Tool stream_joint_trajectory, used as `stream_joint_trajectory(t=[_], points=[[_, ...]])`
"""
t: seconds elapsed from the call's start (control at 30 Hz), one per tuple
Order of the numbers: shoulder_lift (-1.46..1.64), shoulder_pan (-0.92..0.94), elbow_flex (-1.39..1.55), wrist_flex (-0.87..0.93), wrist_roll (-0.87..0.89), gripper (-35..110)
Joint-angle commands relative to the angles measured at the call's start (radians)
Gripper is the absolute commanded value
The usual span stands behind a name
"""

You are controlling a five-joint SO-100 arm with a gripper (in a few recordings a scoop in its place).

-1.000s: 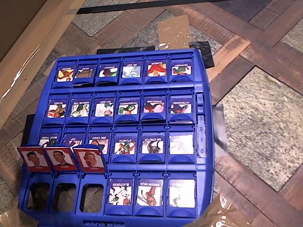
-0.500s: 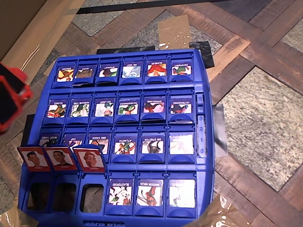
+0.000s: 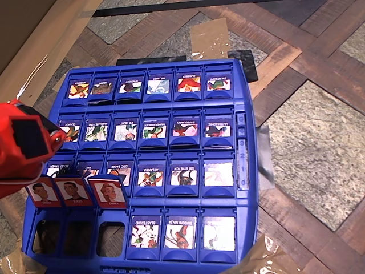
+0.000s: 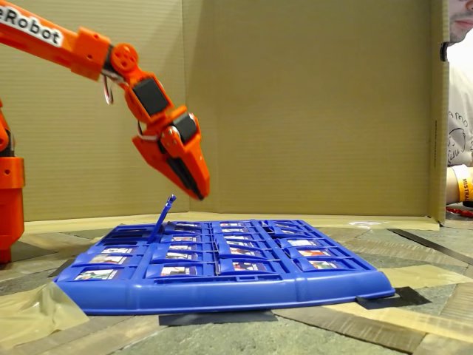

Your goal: Flip A0.

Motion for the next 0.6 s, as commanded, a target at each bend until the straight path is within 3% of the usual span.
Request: stream_joint_trajectory(t=[0.0,0.57], points=[[-0.038,-0.012,-0.071,-0.021,0.049,0],[0.002,-0.078,0.020,-0.011,0.092,0]])
